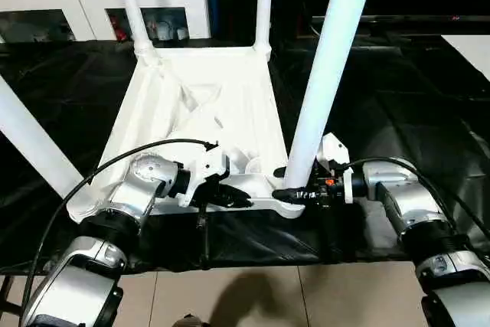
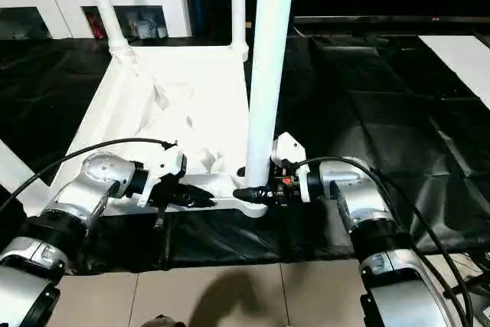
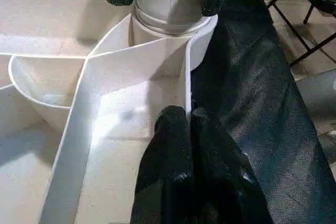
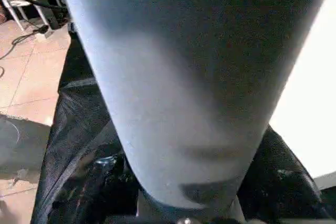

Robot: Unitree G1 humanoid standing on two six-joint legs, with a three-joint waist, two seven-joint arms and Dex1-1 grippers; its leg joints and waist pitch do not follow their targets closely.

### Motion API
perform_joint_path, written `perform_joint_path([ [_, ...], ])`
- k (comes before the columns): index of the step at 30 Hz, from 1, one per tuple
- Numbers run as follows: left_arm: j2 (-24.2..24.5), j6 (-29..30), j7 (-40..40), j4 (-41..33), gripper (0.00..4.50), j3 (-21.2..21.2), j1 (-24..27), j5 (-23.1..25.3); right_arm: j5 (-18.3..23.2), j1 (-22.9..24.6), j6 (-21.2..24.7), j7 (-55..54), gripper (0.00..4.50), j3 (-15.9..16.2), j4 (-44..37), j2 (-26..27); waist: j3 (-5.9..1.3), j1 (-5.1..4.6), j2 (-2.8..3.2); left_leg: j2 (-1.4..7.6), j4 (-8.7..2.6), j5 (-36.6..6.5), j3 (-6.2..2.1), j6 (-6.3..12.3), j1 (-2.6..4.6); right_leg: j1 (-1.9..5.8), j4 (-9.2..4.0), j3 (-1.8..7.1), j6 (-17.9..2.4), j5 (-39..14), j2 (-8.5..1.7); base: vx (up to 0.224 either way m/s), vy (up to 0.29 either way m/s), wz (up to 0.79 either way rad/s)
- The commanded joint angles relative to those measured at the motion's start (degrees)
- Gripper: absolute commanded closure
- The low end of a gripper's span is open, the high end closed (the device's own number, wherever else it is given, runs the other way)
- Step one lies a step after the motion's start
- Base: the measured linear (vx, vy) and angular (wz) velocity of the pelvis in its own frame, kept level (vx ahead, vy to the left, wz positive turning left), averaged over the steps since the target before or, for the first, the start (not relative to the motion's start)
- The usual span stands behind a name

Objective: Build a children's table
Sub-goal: Rotate leg to tighten

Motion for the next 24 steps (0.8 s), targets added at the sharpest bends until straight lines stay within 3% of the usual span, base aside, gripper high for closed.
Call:
perform_joint_path([
  [1,-0.75,1.3,3.9,1.16,4.5,0.16,-1.16,0.92,0.35,2.06,2.3,1.5,2.46,1.45,-0.71,0.6,-3.92,-0.24,-0.64,1.42,-3.68,-7.32,0.27,5.64,0.96,3.18,-3.04,2.25,-15.95,-1.81,-1.95,0.0,0.0,0.0],
  [4,-1.27,2.24,5.8,1.37,4.5,0.61,-1.47,1.03,0.59,2.56,2.92,0.35,2.48,1.17,-1.25,0.93,-3.75,-0.05,-0.65,1.5,-3.84,-8.65,0.29,5.07,1.1,3.11,-3.28,2.33,-15.57,-3.73,-1.99,0.0,0.0,0.0],
  [5,-2.78,4.06,11.64,1.75,4.5,1.51,-2.32,1.84,-0.64,3.36,3.32,-6.27,2.49,0.53,-1.19,2.36,-3.67,-0.05,-0.65,1.5,-3.92,-9.52,0.34,4.57,1.13,3.01,-3.4,2.4,-15.31,-5.04,-1.99,0.0,0.0,0.0],
  [7,-4.35,6.05,16.88,2.03,4.5,2.3,-3.01,2.43,-2.19,3.72,2.99,-13.22,2.51,-0.31,-0.09,4.0,-3.03,-0.33,-0.79,1.41,-4.55,-13.29,0.19,2.03,1.33,2.8,-4.2,2.56,-13.27,-12.39,-2.05,0.0,0.0,0.0],
  [10,-7.73,9.33,23.95,0.81,4.5,3.07,-3.02,2.93,-2.31,3.86,5.26,-25.84,2.55,-3.51,1.6,8.71,-2.79,-1.21,-1.0,1.07,-5.12,-17.56,-0.25,-0.7,1.42,2.79,-5.21,2.74,-9.31,-22.79,-2.16,0.0,0.0,0.0],
  [11,-9.03,10.4,25.98,-0.1,4.5,3.18,-2.68,3.11,-2.08,3.55,5.87,-30.85,2.56,-4.84,2.38,10.99,-2.84,-1.43,-1.09,1.06,-5.17,-17.78,-0.3,-0.86,1.36,2.78,-5.21,2.78,-8.96,-22.78,-2.04,0.0,0.0,0.0],
  [12,-10.36,11.42,27.61,-1.09,4.5,3.11,-2.25,3.33,-2.1,3.03,6.16,-36.6,2.56,-6.1,3.46,13.59,-2.9,-1.84,-0.28,1.1,-5.3,-17.97,-0.4,-1.25,1.42,2.57,-5.2,2.91,-9.02,-21.64,-2.07,0.0,0.0,0.0],
  [13,-11.09,11.9,28.45,-1.63,4.5,3.02,-2.02,3.51,-2.18,2.72,6.24,-39.75,2.56,-6.73,4.06,15.06,-2.84,-2.63,-0.65,0.99,-5.42,-19.04,-0.47,-1.6,1.34,2.5,-5.34,2.75,-9.01,-21.09,-1.79,0.0,0.0,0.0],
  [16,-12.78,12.54,30.84,-2.27,4.5,3.03,-1.79,3.83,-2.5,1.78,5.87,-46.0,2.56,-7.48,5.39,18.46,-2.9,-3.6,-0.7,0.78,-5.23,-20.88,-0.32,-1.1,1.5,2.15,-5.68,2.81,-9.08,-21.25,-1.68,0.0,0.0,0.0],
  [19,-13.86,11.98,33.83,-1.36,4.5,2.39,-2.18,4.82,-3.55,0.86,4.88,-51.88,2.56,-7.84,5.46,22.16,-2.94,-3.85,-0.87,0.66,-5.23,-20.75,-0.36,-0.5,1.25,2.26,-5.76,2.8,-8.8,-21.1,-1.62,0.0,0.0,0.0],
  [22,-13.74,11.65,34.24,-1.27,4.5,2.07,-2.13,5.22,-4.9,0.96,3.38,-52.7,2.56,-7.26,4.76,22.49,-2.99,-3.87,-0.91,0.71,-5.23,-20.02,-0.27,-0.16,1.23,2.21,-5.73,2.9,-8.72,-19.88,-1.58,0.0,0.0,0.0],
  [24,-13.22,11.19,33.52,-1.91,4.5,1.81,-1.6,5.43,-5.19,1.21,1.44,-52.18,2.0,-7.24,3.96,22.01,-3.04,-3.82,-0.74,0.76,-5.21,-19.5,-0.23,0.03,1.19,2.25,-5.59,2.96,-9.08,-18.55,-1.58,0.0,0.0,0.0],
])
